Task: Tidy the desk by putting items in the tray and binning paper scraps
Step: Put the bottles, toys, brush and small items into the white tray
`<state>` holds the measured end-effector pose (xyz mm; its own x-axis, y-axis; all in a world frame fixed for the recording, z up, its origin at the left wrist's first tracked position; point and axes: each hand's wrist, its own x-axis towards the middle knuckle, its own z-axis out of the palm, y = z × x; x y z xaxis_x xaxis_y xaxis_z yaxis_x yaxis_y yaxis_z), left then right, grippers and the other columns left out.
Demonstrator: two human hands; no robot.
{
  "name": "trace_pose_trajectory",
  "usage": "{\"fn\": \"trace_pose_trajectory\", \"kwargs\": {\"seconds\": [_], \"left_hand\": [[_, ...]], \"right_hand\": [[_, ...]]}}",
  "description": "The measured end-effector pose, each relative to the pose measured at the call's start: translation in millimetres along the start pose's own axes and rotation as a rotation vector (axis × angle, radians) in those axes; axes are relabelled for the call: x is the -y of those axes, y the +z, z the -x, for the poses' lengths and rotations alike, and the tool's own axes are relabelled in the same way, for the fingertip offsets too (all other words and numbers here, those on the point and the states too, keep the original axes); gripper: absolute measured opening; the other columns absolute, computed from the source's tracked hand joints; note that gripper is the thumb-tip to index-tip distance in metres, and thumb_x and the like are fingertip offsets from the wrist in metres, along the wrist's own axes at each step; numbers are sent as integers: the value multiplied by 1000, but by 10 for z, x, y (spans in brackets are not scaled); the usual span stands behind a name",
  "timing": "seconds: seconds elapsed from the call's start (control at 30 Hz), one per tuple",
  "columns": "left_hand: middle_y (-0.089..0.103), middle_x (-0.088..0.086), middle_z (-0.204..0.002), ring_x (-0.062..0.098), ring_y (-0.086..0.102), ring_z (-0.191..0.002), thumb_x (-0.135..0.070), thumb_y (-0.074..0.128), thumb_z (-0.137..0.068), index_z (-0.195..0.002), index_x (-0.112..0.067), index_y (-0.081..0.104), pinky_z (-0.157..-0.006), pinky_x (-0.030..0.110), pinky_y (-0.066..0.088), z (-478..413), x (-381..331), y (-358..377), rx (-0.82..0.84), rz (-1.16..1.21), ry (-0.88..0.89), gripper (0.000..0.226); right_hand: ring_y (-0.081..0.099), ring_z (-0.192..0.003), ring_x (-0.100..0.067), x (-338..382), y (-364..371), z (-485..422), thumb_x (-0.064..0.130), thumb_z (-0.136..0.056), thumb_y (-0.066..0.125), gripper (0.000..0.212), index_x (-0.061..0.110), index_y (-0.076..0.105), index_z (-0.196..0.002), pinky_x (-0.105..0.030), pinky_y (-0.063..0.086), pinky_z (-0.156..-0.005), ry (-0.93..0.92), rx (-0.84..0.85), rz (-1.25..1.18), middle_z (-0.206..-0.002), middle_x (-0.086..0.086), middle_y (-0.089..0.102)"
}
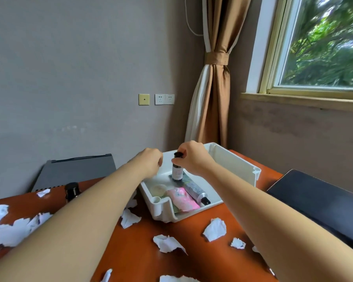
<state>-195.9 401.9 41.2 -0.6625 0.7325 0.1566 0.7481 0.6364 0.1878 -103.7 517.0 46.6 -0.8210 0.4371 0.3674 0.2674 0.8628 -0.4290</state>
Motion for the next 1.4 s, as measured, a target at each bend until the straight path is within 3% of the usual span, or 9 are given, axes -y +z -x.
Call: {"fn": "trace_pose_trajectory", "kwargs": {"seconds": [0.13, 0.23, 0.4, 0.57, 0.73, 0.87, 1.23, 1.4], "left_hand": [[60, 11, -112, 31, 58, -100, -9, 47, -90, -103, -14, 63, -82, 36, 49, -14, 38, 15, 19, -24, 4, 21], [61, 11, -113, 30, 58, -99, -8, 43, -92, -103, -15, 62, -83, 38, 51, -10, 56, 25, 47, -16, -19, 23], [54, 13, -119, 32, 57, -101, -8, 44, -93, -123, -16, 43, -81, 38, 48, 56, -9, 16, 98, -60, -53, 31], [56, 10, -120, 30, 58, -103, -4, 47, -88, -117, -14, 57, -75, 33, 43, 62, -62, 21, 139, -226, -57, 32], [52, 9, -123, 29, 56, -109, -6, 52, -90, -123, -12, 53, -86, 37, 48, 59, -117, -8, 139, -307, -66, 33], [53, 9, -123, 29, 57, -107, -8, 51, -91, -122, -13, 53, -85, 37, 49, 62, -110, -62, 122, -327, -48, 31], [60, 12, -113, 32, 58, -101, -22, 46, -93, -110, -10, 60, -83, 38, 49, 672, -28, -659, 89, -218, 29, 25], [60, 9, -112, 29, 57, -100, -28, 46, -94, -109, -14, 59, -84, 39, 50, 1283, 29, -1034, 78, -182, 46, 25]], "right_hand": [[56, -74, -26, 12, 40, -16, 20, -83, 66, 24, -1, 68, -93, -30, 44, -58, 5, 8, -42, -92, -16, 69], [55, -75, -28, 29, 79, -3, 20, -81, 66, 25, -3, 69, -91, -30, 40, -59, 11, 12, -39, -90, -19, 69], [63, -85, -34, 28, 156, 40, 21, -79, 68, 25, 0, 70, -93, -33, 46, -66, 16, 44, -32, -91, -18, 70], [62, -91, -33, 74, 161, 70, 20, -80, 68, 27, 1, 68, -99, -34, 49, -74, 6, 64, -16, -97, -17, 69], [61, -93, -32, 116, 167, 78, 21, -82, 67, 30, 5, 62, -107, -37, 50, -79, -16, 92, 15, -103, -15, 68], [61, -92, -32, 122, 137, 74, 22, -83, 65, 28, 7, 62, -107, -40, 53, -80, -2, 91, 35, -103, -14, 68], [61, -94, -30, 577, -407, 319, 18, -86, 62, 21, 11, 66, -105, -30, 46, -75, -17, 63, 69, -107, -11, 66], [63, -90, -30, 963, -663, 617, 19, -86, 63, 18, 10, 67, -101, -33, 51, -77, -90, 112, 104, -102, -11, 68]]}}
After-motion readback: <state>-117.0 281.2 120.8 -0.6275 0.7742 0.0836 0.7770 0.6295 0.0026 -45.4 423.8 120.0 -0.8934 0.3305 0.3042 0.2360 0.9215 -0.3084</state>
